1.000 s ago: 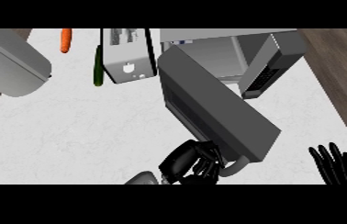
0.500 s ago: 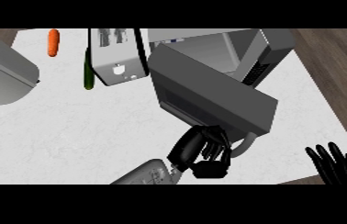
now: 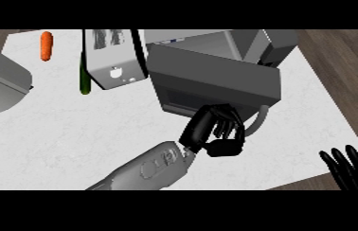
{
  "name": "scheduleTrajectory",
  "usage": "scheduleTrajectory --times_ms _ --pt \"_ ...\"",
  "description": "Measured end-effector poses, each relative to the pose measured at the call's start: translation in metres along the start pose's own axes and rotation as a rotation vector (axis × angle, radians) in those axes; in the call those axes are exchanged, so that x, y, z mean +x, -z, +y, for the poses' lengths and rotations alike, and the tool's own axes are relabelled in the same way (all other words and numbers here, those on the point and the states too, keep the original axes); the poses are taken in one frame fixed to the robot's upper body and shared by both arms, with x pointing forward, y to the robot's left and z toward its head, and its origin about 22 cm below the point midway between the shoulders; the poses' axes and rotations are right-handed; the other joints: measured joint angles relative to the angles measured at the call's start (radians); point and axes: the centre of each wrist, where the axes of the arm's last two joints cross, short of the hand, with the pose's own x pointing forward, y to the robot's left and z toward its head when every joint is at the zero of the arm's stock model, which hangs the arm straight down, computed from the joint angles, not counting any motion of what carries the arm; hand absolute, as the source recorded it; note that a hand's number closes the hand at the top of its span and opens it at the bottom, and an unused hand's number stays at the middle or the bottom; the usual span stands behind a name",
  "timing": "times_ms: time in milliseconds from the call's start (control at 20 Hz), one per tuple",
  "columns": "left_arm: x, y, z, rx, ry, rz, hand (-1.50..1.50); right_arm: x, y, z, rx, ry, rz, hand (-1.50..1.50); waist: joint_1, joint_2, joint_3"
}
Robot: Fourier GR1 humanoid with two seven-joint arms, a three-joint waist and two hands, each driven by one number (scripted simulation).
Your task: Pick up the milk, place it into the microwave and close the microwave
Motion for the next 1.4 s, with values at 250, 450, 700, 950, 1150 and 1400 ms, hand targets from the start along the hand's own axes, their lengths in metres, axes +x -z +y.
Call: scheduleTrajectory --times_ms 250,450,700,950,1150,1400 --pt "0.006 0.02 0.012 0.054 -0.022 0.007 1.5 0.008 0.004 0.003 0.009 0.006 0.003 -1.5 -0.023 0.01 0.001" --pt "0.01 0.033 0.02 0.087 -0.044 0.013 1.5 0.014 0.007 0.002 0.011 -0.001 0.005 -1.5 -0.035 0.016 0.001" --pt "0.012 0.047 0.032 0.129 -0.071 0.018 1.5 0.019 0.011 0.001 0.014 0.001 -0.002 -1.5 -0.05 0.024 0.002" --pt "0.01 0.052 0.039 0.156 -0.113 0.015 1.5 0.026 0.014 -0.001 0.025 -0.001 -0.013 -1.5 -0.062 0.027 0.003" --pt "0.01 0.052 0.04 0.182 -0.17 0.02 1.5 0.029 0.017 0.0 0.034 0.008 -0.028 -1.5 -0.069 0.026 0.003" --pt "0.01 0.052 0.039 0.204 -0.19 0.01 1.5 0.032 0.021 0.0 0.052 0.018 -0.036 -1.5 -0.072 0.028 0.005"
